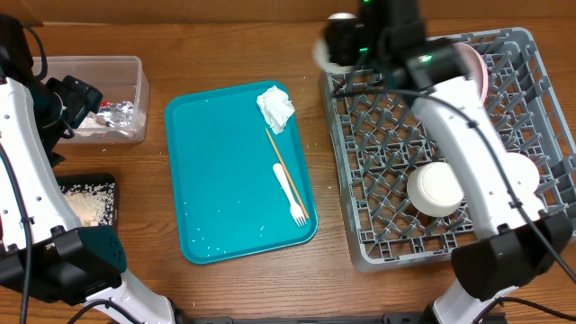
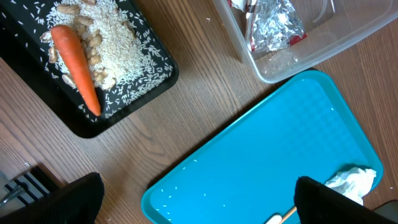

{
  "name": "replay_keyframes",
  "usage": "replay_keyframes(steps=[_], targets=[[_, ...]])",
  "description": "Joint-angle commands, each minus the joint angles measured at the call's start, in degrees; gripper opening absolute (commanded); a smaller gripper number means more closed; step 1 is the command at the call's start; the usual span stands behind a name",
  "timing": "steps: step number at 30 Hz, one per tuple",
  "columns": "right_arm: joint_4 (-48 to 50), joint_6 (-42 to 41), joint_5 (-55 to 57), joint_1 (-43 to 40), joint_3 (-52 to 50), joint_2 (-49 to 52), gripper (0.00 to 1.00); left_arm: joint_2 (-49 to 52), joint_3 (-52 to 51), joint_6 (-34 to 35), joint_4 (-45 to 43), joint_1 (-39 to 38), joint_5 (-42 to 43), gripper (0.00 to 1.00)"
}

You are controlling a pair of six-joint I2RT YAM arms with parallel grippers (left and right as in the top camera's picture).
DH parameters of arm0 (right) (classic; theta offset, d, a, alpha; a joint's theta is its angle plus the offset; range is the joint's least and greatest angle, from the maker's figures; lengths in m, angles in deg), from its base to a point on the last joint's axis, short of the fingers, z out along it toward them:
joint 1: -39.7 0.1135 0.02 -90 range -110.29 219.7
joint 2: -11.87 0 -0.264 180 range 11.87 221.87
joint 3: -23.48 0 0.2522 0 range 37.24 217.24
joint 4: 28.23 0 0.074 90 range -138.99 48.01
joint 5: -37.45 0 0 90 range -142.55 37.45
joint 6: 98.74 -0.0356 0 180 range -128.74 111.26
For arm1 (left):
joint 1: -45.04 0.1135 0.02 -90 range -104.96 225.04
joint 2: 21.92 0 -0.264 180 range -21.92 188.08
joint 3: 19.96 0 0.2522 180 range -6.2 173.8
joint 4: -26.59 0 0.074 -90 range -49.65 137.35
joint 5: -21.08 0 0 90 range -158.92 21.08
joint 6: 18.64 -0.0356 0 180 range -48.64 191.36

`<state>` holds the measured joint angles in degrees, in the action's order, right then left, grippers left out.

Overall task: Sort waste into correct bins and load items into the dishwasher rack
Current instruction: 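Carry the paper cup to the rack's back and set it down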

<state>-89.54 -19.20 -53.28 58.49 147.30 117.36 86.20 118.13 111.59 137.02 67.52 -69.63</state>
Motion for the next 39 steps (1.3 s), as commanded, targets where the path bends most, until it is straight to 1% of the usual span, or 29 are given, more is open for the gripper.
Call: replay_keyframes(steps=[1, 8, 12, 15, 27, 33, 39], targets=[[-2.54, 0.02, 3.28, -4.96, 0.92, -0.81, 0.44, -0.22, 0.28, -0.85, 0.13, -0.37, -0.79, 1.00], [-4.87, 0.20, 4.74, -13.99, 0.90, 0.33, 0.44, -0.22, 0.28, -0.87, 0.13, -0.37, -0.81, 1.00], [-4.79, 0.20, 5.16, -17.77, 0.63, 2.69, 0.44, -0.22, 0.28, -0.85, 0.13, -0.37, -0.79, 1.00], [-4.83, 0.22, 5.16, -19.06, 0.52, 4.94, 0.44, -0.22, 0.28, -0.85, 0.13, -0.37, -0.79, 1.00], [-5.46, 0.17, 3.91, -18.38, 0.52, 13.94, 0.44, -0.22, 0.28, -0.85, 0.13, -0.37, -0.79, 1.00], [-5.77, 0.17, 0.28, -18.32, 0.52, 14.12, 0.44, -0.22, 0.28, -0.85, 0.15, -0.37, -0.79, 1.00], [-7.32, 0.17, -0.02, -17.81, 0.52, 14.12, 0.45, -0.22, 0.28, -0.85, 0.13, -0.37, -0.81, 1.00]])
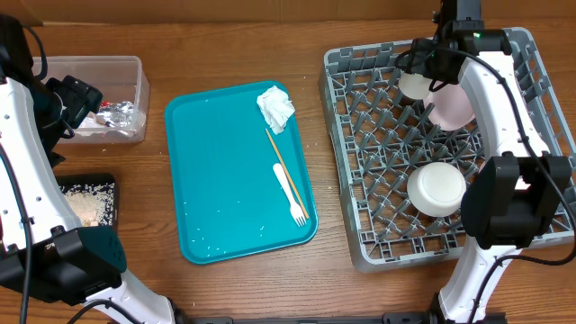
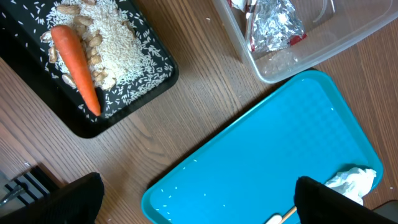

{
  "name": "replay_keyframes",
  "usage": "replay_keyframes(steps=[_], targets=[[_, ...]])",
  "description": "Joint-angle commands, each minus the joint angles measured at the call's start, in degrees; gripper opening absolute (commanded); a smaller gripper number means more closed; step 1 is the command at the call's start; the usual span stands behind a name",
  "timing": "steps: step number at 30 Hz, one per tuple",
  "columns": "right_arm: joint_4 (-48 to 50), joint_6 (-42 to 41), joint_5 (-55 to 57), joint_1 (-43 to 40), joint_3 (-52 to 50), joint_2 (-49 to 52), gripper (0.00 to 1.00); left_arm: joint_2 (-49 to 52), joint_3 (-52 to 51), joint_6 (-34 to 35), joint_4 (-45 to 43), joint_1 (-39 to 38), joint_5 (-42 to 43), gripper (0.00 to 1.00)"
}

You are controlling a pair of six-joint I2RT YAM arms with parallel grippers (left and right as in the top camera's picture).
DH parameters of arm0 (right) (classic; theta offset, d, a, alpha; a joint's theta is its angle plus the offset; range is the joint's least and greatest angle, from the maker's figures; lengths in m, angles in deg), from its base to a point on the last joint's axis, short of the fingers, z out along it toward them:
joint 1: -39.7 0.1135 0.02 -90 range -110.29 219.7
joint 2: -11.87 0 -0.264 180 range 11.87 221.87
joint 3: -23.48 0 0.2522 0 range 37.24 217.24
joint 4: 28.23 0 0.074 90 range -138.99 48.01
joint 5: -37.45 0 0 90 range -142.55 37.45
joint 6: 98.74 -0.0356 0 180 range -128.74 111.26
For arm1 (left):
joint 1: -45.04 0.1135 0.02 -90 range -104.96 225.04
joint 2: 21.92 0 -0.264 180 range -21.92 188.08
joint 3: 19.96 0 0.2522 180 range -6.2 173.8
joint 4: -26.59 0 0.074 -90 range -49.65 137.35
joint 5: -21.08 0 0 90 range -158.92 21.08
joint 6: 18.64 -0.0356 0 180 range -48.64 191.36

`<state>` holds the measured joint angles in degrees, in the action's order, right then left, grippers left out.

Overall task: Sort waste into correct bins and load items into the dishwasher rack
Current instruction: 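Carry the paper cup to the rack's back and set it down, then release the cup and move the right gripper to the tray's fork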

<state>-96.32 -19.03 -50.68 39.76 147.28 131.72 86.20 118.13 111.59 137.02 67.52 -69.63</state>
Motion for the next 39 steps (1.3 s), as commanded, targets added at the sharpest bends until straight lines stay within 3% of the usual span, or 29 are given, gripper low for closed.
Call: replay_keyframes(steps=[1, 7, 11, 12, 13, 24, 30, 36, 39], targets=[[-0.98, 0.00, -2.64, 1.07, 0.55, -0.24, 0.45, -0.22, 0.28, -0.87, 0.13, -0.37, -0.79, 1.00], [-2.16, 0.02, -2.84, 2.78, 0.55, -0.24, 0.56, -0.22, 0.28, -0.85, 0.13, -0.37, -0.79, 1.00], [-2.47, 0.00, -2.84, 3.41, 0.63, -0.26, 0.80, -0.22, 0.28, -0.85, 0.13, -0.37, -0.79, 1.00], [-2.71, -0.02, -2.84, 3.50, 0.70, -0.37, 0.93, -0.22, 0.28, -0.85, 0.13, -0.37, -0.81, 1.00], [-2.91, -0.04, -2.86, 3.54, 0.72, -0.57, 0.96, -0.22, 0.28, -0.85, 0.13, -0.37, -0.79, 1.00], [-4.59, -0.76, -5.18, 3.54, 0.72, -10.62, 1.00, -0.22, 0.28, -0.85, 0.13, -0.37, -0.79, 1.00], [-4.74, -0.90, -21.75, 4.66, 0.72, -16.92, 1.00, -0.22, 0.28, -0.85, 0.13, -0.37, -0.79, 1.00], [-6.03, 0.52, -22.01, 11.61, 0.52, -16.48, 0.96, -0.22, 0.28, -0.85, 0.13, -0.37, -0.79, 1.00], [-5.49, 1.16, -16.24, 17.38, 0.48, -15.93, 0.95, -0.22, 0.28, -0.85, 0.13, -0.37, -0.79, 1.00]])
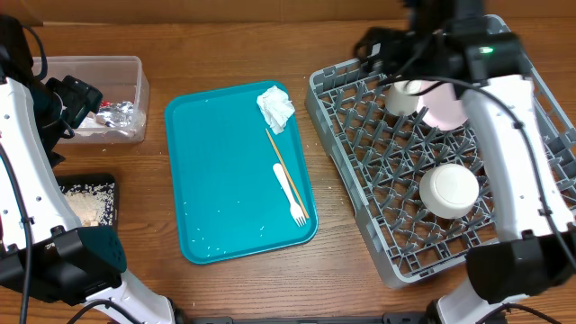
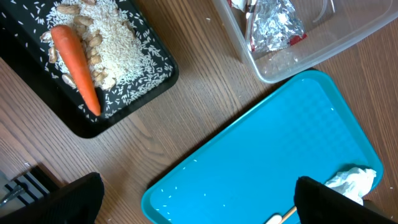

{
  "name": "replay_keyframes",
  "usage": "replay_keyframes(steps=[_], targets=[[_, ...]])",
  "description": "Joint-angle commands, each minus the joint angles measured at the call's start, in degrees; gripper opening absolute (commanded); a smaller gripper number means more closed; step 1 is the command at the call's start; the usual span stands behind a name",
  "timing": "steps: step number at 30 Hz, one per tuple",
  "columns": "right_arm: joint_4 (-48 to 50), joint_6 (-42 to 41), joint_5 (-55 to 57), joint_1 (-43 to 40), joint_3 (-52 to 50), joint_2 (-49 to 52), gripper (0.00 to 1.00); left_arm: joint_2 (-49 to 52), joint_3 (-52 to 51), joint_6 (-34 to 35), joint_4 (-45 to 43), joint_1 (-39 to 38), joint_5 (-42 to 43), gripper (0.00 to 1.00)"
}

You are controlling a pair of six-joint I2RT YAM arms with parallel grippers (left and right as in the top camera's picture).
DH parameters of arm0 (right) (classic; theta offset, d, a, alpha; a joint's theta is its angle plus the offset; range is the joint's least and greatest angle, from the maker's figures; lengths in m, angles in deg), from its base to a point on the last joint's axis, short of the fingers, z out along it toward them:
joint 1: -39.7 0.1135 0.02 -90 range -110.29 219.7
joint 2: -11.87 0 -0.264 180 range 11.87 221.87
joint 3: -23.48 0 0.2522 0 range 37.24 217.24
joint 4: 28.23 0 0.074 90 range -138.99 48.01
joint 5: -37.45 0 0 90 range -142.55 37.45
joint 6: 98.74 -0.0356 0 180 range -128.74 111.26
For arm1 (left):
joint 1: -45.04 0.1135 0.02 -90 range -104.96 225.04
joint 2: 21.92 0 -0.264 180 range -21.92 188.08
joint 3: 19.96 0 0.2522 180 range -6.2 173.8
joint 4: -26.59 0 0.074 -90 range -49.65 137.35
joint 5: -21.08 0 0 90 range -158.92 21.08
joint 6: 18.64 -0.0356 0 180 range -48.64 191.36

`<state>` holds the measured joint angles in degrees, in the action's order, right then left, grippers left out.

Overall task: Sort waste into correct bins and load items into the dishwasher rack
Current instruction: 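Release the cup and move the right gripper to the tray's fork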

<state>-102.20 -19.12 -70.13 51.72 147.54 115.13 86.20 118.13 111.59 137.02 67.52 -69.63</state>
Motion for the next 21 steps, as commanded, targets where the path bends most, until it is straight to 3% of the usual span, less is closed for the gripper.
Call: replay_keyframes(steps=[1, 8, 16, 21], targets=[[0.74, 1.25, 6.23, 7.39, 0.20, 0.98, 0.95, -0.22, 0.28, -0.85, 0.13, -0.37, -0.81, 1.00], [5.18, 1.20, 15.47, 18.64, -0.09, 7.45, 0.89, -0.22, 0.28, -0.87, 0.13, -0.37, -0.79, 1.00], [10.40, 1.14, 17.55, 23.56, -0.09, 17.25, 0.85, -0.22, 0.28, -0.85, 0.13, -0.37, -0.79, 1.00], [8.85, 1.01, 17.49, 25.77, 0.07, 17.88, 0.83, -0.22, 0.28, -0.85, 0.13, -0.37, -0.79, 1.00]])
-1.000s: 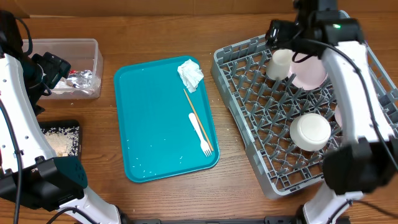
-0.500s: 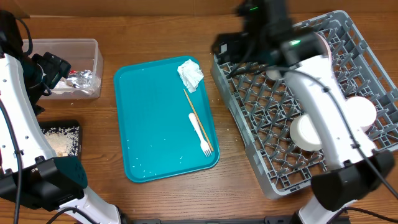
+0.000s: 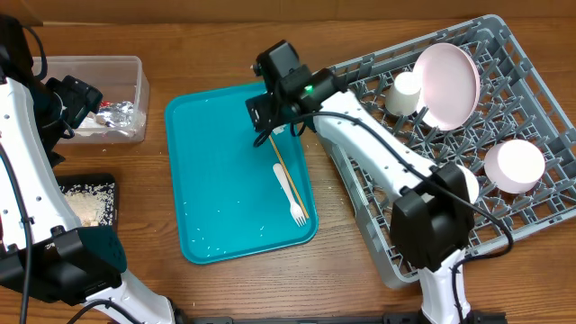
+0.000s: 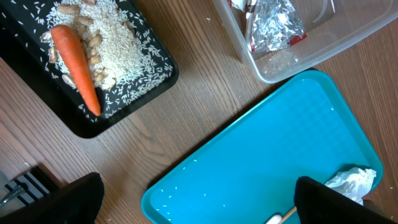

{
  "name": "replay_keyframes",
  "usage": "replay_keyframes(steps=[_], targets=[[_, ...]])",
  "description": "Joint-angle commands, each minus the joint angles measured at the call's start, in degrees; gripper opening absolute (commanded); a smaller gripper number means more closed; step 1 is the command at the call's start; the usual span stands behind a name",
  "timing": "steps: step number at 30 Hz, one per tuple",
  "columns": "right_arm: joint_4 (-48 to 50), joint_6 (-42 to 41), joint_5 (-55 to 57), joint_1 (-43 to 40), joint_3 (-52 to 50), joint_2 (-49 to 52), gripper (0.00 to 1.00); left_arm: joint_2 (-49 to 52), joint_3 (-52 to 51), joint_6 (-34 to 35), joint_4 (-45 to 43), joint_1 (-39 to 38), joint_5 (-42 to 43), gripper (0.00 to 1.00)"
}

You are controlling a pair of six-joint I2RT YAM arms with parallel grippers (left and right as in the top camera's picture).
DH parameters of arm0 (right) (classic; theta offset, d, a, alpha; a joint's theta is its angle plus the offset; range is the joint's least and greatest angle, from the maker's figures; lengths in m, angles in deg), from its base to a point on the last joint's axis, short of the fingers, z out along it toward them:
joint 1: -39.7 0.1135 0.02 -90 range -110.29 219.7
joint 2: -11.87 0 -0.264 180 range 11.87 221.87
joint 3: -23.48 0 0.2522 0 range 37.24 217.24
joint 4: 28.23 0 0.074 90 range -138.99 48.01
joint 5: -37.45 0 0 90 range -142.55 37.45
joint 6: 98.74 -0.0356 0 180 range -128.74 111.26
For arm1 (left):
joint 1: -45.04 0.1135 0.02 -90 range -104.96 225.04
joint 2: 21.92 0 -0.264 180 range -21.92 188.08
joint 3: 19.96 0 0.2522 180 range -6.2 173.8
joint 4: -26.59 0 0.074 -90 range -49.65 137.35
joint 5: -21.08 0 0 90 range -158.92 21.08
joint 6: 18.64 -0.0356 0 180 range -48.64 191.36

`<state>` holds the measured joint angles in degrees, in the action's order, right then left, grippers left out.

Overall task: Sort waste into correct bins and load items into the dishwasher rack
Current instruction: 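Release the cup and move the right gripper to the tray's fork, then lower the right gripper onto the wooden chopstick and close on it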

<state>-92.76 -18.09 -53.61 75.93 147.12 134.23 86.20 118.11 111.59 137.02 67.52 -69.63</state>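
A teal tray (image 3: 193,180) holds a crumpled white tissue (image 4: 352,179), a wooden chopstick (image 3: 286,171) and a white plastic fork (image 3: 290,193). My right gripper (image 3: 267,115) hangs over the tray's far right corner, right above the tissue, which it hides in the overhead view; its jaws do not show clearly. The grey dishwasher rack (image 3: 540,67) lies skewed at the right with a pink plate (image 3: 447,76), a white cup (image 3: 405,90) and a pink bowl (image 3: 515,166). Held high at the left, my left gripper (image 4: 199,208) is open and empty.
A clear bin (image 3: 99,67) with crumpled foil (image 3: 121,112) stands at the far left. In front of it sits a black tray (image 4: 118,99) with rice and a carrot (image 4: 74,65). A white bowl (image 3: 466,183) lies in the rack under the right arm.
My right arm has gone from the cup in the rack to the tray's far right corner, over the tissue. The rack is turned further askew. The left arm is unmoved.
My right gripper was first at the rack's far left corner with a white cup. Then it was deeper in the rack, by the cup and pink plate. Later the rack lay skewed. Now the cup stands in the rack and the gripper is over the tissue.
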Motion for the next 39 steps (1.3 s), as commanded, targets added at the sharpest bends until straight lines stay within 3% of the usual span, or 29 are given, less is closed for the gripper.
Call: replay_keyframes(steps=[1, 9, 12, 28, 39], targets=[[-1.44, -0.39, 1.01, 1.97, 0.57, -1.31, 0.83, -0.22, 0.31, -0.85, 0.13, -0.37, -0.79, 1.00], [-19.96, -4.87, -3.06, 3.48, 0.26, -1.36, 0.81, -0.22, 0.31, -0.85, 0.13, -0.37, -0.79, 1.00], [-22.01, -4.85, -6.82, 3.48, -1.01, -1.36, 0.81, -0.22, 0.31, -0.85, 0.13, -0.37, -0.79, 1.00], [-1.07, -5.75, -4.11, 3.93, -11.74, -0.96, 0.72, -0.22, 0.31, -0.85, 0.15, -0.37, -0.79, 1.00], [2.58, -5.95, -0.26, 3.89, -11.74, 3.65, 0.66, -0.22, 0.31, -0.85, 0.13, -0.37, -0.79, 1.00]])
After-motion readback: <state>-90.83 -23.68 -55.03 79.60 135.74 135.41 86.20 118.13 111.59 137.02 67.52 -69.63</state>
